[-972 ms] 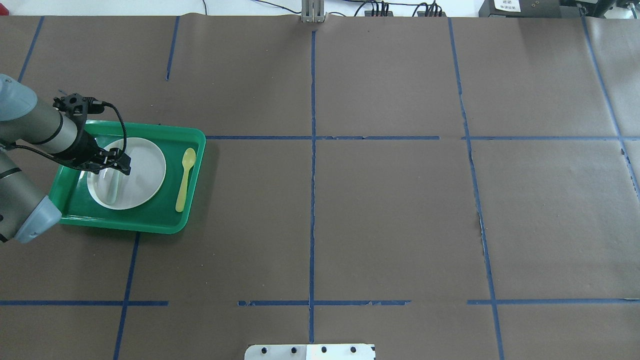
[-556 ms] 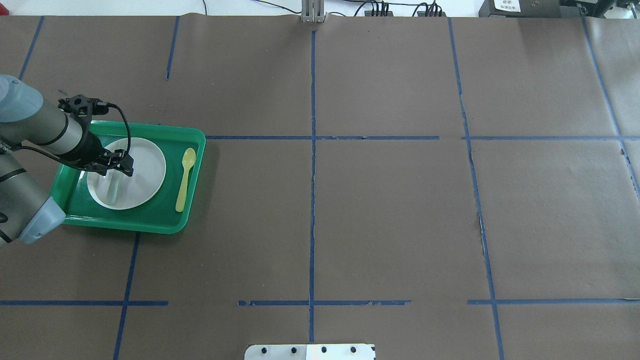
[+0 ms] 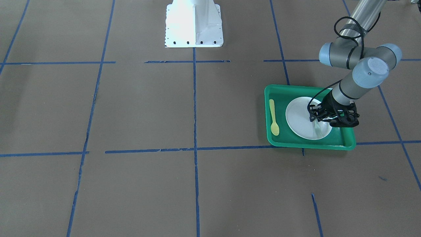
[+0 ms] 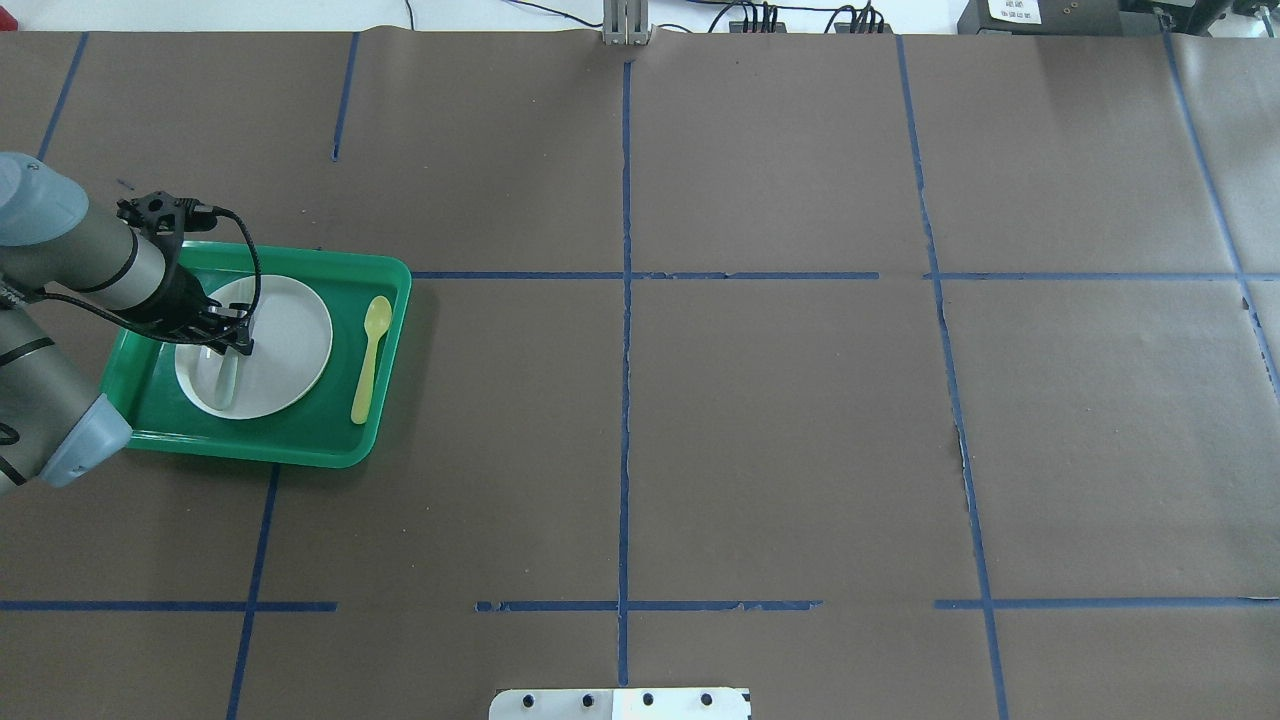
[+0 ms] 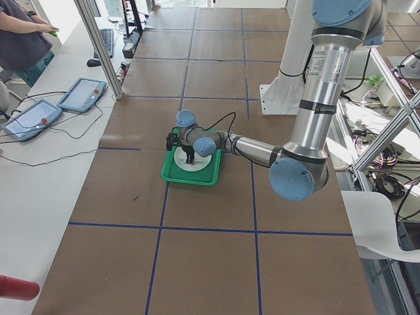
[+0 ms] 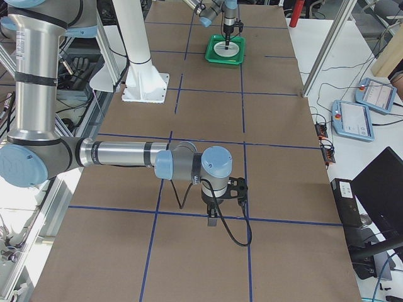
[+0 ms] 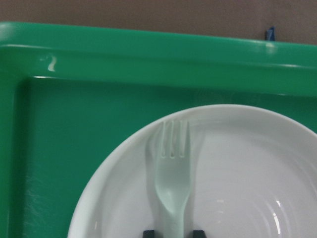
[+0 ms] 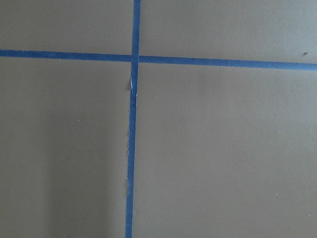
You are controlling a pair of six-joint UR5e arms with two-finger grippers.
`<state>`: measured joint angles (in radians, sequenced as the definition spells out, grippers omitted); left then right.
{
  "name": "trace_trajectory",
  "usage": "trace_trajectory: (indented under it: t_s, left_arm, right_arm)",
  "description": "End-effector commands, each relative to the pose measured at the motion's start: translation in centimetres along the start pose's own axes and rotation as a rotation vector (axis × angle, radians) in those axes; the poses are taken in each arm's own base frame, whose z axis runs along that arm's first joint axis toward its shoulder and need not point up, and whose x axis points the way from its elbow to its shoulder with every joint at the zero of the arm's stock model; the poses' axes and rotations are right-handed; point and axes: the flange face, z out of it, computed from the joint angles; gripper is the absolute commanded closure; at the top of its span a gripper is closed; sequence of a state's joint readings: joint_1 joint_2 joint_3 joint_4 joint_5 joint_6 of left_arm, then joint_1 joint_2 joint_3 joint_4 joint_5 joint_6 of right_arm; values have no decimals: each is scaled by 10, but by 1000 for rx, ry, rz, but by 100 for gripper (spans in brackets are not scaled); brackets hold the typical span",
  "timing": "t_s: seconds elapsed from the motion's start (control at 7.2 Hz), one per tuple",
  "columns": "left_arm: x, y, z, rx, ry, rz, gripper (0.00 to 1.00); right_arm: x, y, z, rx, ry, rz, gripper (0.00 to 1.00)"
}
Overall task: Place fork
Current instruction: 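Lower the left gripper and close it on the fork handle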
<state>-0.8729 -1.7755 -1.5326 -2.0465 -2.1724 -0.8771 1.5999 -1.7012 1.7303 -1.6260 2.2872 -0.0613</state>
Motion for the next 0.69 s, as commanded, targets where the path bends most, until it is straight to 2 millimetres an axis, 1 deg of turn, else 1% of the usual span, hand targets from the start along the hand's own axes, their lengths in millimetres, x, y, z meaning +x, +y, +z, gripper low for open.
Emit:
trace_trajectory:
  t_s: [0.0, 0.14, 0.42, 0.56]
  left_arm:
    - [3, 0, -2, 3, 6, 1, 100]
    - [5, 0, -4, 3, 11, 4, 100]
    - [14, 5, -23, 22, 35, 22, 100]
    - [15, 5, -31, 31, 42, 32, 100]
  right_arm:
    - [0, 0, 0, 0, 0, 2, 0]
    - [0, 0, 0, 0, 0, 0, 0]
    - [0, 0, 0, 0, 0, 0, 0]
    - [0, 0, 0, 0, 0, 0, 0]
